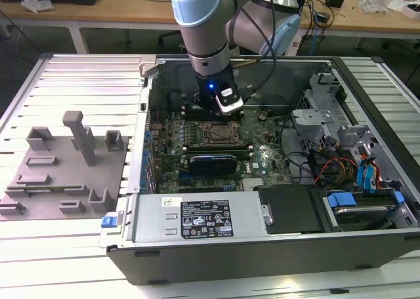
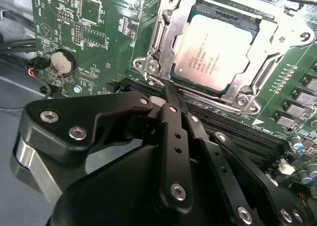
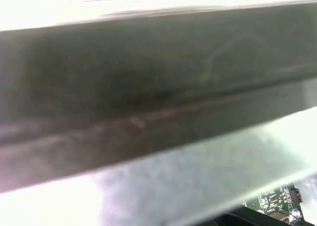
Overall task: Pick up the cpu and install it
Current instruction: 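Install the first cpu locking lever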
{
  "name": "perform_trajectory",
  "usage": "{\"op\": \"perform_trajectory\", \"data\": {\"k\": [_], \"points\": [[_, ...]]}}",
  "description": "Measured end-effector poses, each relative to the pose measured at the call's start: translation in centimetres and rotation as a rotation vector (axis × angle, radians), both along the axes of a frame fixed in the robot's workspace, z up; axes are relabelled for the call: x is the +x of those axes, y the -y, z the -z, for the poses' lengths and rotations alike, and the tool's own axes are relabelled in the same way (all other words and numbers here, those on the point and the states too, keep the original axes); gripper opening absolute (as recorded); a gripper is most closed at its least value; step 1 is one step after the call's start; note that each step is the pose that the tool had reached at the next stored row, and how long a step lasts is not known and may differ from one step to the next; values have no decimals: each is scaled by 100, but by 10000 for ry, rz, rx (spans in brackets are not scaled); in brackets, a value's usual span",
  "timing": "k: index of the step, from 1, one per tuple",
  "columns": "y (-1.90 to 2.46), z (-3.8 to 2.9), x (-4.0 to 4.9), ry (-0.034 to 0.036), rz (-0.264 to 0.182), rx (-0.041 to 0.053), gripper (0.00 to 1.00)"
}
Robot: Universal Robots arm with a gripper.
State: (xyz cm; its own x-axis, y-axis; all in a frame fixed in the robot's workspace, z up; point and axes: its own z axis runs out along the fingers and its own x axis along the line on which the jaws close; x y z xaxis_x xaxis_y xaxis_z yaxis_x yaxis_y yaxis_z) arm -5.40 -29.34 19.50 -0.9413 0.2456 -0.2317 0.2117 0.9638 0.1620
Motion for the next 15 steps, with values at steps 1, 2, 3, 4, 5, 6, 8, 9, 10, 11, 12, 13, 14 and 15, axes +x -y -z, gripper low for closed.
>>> {"op": "perform_trajectory", "data": {"k": [1,2,3,4,5,6,8,9,10,11,12,13,14,15], "points": [[0,0,0,-1,1,0,11],[0,0,1,0,0,3,11],[0,0,2,1,-1,5,11],[0,-1,2,1,-1,8,11],[0,-3,2,1,-1,7,11],[0,-5,2,0,-1,7,11],[1,-18,1,0,-1,4,11],[0,-19,2,2,-1,8,11],[0,-20,2,2,-1,10,11],[0,-20,2,3,-1,10,11],[0,-21,2,1,-1,9,11],[0,-25,1,-1,-1,6,11],[1,-32,1,-3,-2,3,11],[1,-40,1,-1,-1,6,11]]}}
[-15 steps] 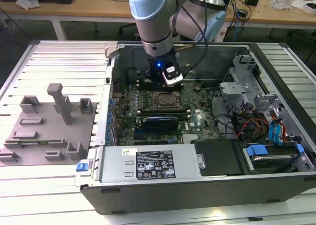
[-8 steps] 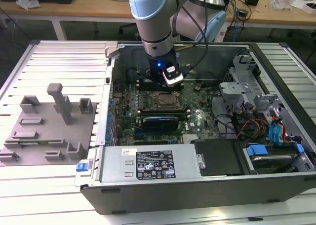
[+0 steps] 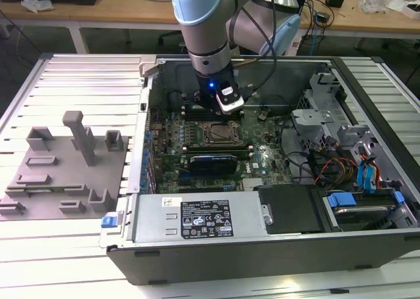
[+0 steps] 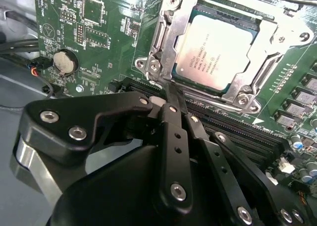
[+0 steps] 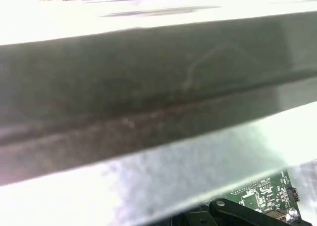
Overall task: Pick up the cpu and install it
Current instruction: 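Install the first cpu locking lever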
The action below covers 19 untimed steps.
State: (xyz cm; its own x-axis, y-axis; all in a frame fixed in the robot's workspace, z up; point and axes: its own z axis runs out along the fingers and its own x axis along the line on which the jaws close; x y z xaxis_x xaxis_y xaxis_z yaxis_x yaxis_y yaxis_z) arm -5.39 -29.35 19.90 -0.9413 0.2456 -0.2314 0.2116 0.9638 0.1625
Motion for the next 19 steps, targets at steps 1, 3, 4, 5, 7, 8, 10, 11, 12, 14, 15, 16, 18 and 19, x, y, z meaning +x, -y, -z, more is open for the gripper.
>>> {"op": "perform_trajectory", "data": {"k": [1,3,4,5,7,8,10,11,12,14,15,16,18,19], "points": [[0,-15,0,1,0,0,11],[0,-53,0,1,0,1,11],[0,-80,0,2,1,1,11],[0,-104,0,1,-1,-5,11],[0,-116,1,-66,0,-109,11],[0,-119,0,-144,6,-185,11],[1,-120,0,-385,19,-338,11],[1,-120,0,-492,23,-399,11],[2,-120,1,-616,27,-466,11],[4,-121,1,-890,35,-624,11],[4,-120,1,-1025,38,-716,11],[4,-120,2,-1174,41,-836,11],[4,-120,4,-1373,45,-1028,11],[4,-120,4,-1374,46,-1028,11]]}}
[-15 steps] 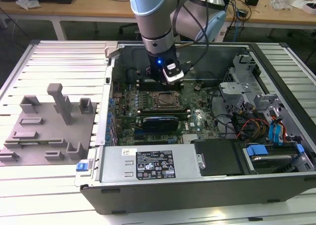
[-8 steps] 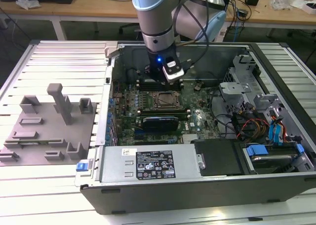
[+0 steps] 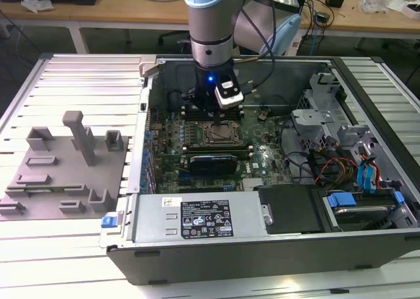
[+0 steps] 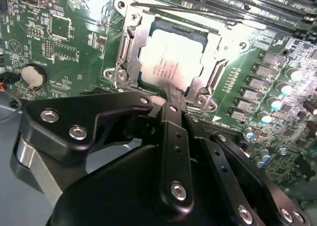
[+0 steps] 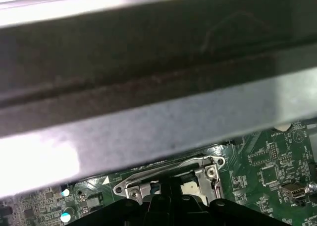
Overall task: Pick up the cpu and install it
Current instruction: 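Install the first cpu locking lever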
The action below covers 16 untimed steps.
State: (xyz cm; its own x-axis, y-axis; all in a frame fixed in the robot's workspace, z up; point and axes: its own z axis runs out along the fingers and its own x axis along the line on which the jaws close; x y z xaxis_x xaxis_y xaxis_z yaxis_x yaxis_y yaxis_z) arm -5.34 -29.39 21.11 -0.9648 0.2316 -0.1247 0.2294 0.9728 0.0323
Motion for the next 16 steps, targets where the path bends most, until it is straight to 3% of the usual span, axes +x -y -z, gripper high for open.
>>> {"op": "perform_trajectory", "data": {"k": [2,6,8,10,11,16], "points": [[0,0,5,-1,-10,-1,11],[3,2,63,-148,-285,-15,11],[3,2,77,-284,-436,-55,11],[3,2,78,-592,-564,-294,11],[3,3,78,-653,-597,-348,11],[50,2,89,-692,-747,-366,11]]}}
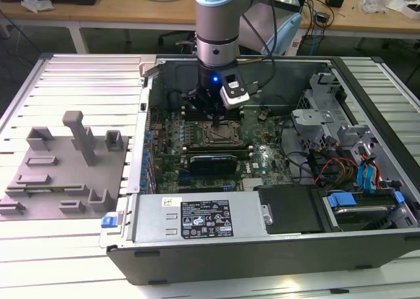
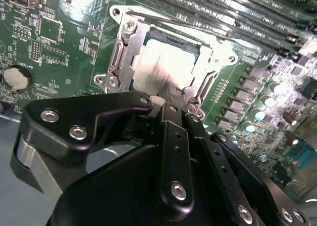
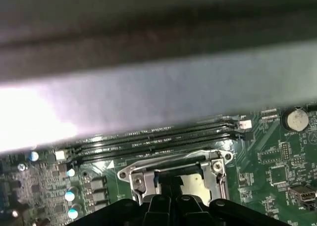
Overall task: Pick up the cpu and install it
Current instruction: 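Install the first cpu locking lever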
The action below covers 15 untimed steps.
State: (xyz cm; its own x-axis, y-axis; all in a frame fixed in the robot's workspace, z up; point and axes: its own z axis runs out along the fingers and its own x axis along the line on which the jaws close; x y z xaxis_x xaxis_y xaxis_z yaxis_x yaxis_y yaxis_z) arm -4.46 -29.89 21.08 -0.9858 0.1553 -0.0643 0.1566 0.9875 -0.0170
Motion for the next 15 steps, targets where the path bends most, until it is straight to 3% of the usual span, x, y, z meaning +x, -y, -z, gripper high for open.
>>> {"op": "perform_trajectory", "data": {"k": [7,9,12,13,15], "points": [[136,0,104,-7,-205,0,11],[148,1,118,-13,-277,3,11],[150,0,121,-26,-733,0,11],[151,-1,121,-92,-941,-48,11],[151,-13,121,-93,-944,-50,11]]}}
